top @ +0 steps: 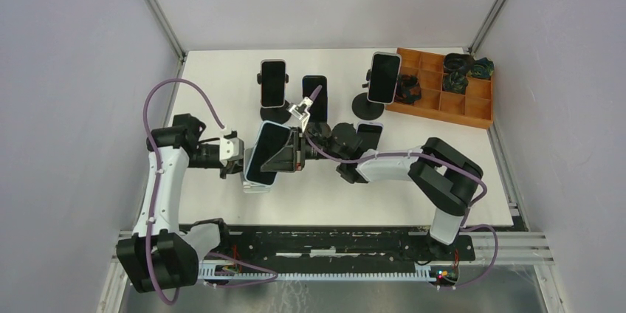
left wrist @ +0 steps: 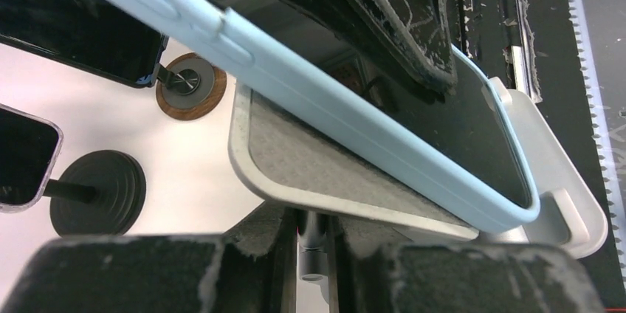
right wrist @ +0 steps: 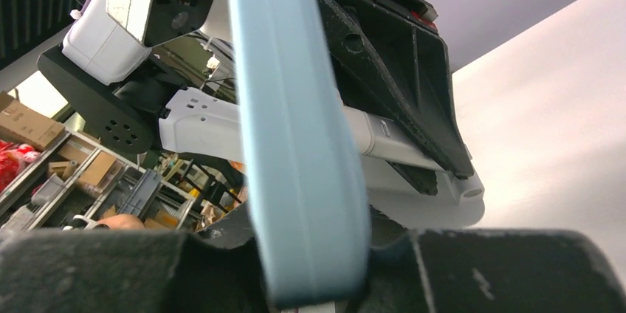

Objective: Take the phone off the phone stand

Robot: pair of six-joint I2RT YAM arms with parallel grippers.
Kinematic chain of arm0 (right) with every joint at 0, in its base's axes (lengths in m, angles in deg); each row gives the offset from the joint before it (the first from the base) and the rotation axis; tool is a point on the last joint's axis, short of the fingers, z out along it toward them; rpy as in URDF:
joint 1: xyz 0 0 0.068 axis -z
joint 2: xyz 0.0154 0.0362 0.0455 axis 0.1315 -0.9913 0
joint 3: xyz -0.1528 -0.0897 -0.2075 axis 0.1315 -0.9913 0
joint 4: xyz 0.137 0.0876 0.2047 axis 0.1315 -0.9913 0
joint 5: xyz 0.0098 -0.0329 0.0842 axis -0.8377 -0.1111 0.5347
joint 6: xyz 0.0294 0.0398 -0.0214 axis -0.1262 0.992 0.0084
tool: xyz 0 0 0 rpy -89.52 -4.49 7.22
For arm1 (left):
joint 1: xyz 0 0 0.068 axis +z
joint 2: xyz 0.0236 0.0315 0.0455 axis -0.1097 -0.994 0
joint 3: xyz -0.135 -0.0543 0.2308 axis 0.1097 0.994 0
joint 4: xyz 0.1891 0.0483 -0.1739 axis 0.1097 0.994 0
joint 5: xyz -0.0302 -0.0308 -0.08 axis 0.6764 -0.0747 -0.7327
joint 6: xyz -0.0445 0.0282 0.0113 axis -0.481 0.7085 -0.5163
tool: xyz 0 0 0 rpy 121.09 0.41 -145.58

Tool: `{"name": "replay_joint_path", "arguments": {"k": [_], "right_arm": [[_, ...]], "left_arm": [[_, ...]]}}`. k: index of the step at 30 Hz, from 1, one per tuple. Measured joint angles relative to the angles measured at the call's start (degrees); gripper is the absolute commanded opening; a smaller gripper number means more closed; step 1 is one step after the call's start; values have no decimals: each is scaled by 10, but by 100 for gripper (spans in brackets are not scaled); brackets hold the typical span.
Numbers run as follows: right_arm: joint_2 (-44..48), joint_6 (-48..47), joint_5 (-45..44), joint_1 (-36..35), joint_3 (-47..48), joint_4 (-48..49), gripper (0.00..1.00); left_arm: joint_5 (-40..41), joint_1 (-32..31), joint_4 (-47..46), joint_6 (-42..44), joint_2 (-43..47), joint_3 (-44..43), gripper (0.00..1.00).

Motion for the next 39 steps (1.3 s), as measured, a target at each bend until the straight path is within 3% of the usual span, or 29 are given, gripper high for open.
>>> {"name": "replay_joint_path", "arguments": {"k": [5, 10, 22, 26, 33, 39], "right_arm": [[27, -8, -10, 19, -24, -8, 38], [42, -18, -23, 38, -28, -21, 29], [85, -15, -23, 65, -58, -36, 20], [108, -10, -18, 88, -64, -36, 0], [140, -16, 3, 101, -71, -66, 0], [153, -87, 10, 108, -75, -199, 0]], "left_arm": [[11, 1, 1, 2, 0, 0, 2], [26, 2, 0, 4, 0, 0, 2], [48, 3, -1, 18, -34, 0, 2], [52, 3, 0, 26, -47, 0, 2], [68, 3, 1, 37, -51, -8, 2], [82, 8, -2, 37, -46, -39, 2]]}}
